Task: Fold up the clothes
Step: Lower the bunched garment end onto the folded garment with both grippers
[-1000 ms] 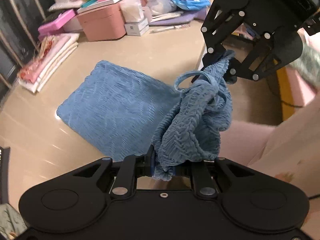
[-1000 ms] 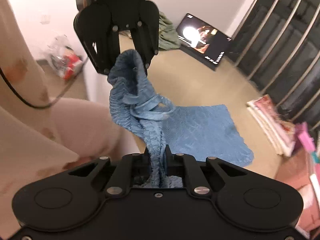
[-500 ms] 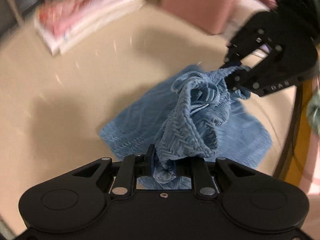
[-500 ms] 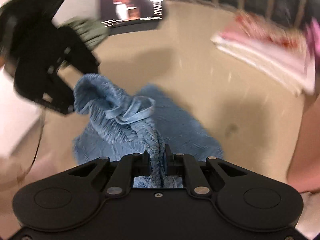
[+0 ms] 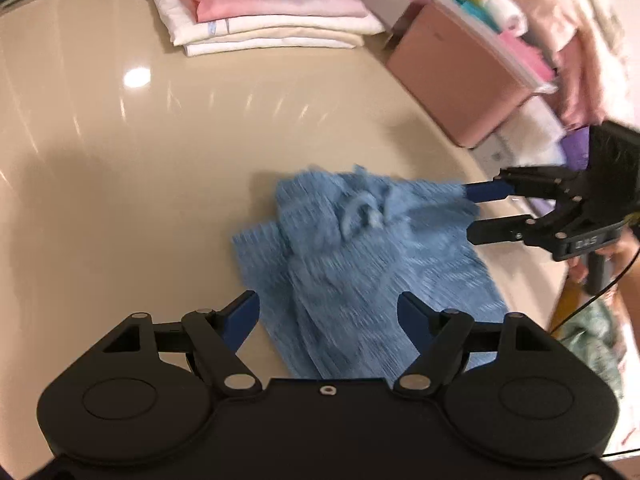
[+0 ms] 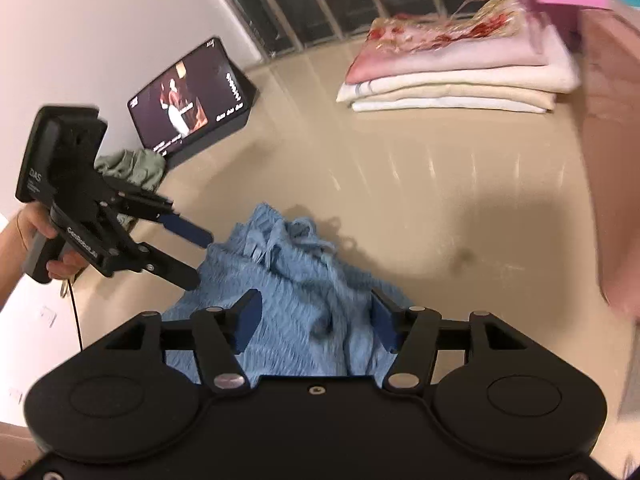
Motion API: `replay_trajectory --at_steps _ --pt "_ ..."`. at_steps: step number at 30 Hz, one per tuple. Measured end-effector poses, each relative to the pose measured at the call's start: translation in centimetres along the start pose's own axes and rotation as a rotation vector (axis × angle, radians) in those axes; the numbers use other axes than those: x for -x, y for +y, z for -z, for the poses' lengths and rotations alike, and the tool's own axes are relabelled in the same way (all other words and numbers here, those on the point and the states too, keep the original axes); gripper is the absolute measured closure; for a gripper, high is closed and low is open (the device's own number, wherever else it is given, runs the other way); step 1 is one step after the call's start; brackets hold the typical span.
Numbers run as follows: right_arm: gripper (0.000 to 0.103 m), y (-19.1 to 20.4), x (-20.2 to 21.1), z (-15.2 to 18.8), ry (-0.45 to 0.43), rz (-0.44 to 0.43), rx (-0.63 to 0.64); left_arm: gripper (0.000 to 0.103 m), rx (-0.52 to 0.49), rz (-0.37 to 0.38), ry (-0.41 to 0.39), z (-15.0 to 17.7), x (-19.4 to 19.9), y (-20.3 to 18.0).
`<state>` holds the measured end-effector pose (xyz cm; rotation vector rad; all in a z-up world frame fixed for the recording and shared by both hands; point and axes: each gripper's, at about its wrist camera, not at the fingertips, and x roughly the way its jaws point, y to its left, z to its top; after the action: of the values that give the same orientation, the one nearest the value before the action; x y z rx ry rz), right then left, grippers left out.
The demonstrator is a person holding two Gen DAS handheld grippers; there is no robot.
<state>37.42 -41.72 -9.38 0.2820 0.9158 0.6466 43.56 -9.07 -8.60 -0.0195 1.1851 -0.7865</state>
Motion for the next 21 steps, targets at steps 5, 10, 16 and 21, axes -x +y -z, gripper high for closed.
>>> replay_trajectory --at_steps 5,10,16,21 --pt "0.037 2.5 3.7 4.8 -0.075 0.123 0.019 0.029 -0.041 0.027 -0.101 4.0 1.1 -1.4" --pt "0.041 4.8 5.1 9.1 -0.191 0.092 -0.064 0.053 0.006 0.03 -0.125 5.7 0.2 -2.0" --pt "0.094 4.7 3.5 12.0 -0.188 0.177 -0.212 0.097 -0.011 -0.062 -0.138 7.6 0.0 -3.2" --pt "0.086 4.7 5.0 12.1 -0.265 0.18 -0.286 0.05 0.031 -0.09 -0.206 8.5 2.0 -3.4"
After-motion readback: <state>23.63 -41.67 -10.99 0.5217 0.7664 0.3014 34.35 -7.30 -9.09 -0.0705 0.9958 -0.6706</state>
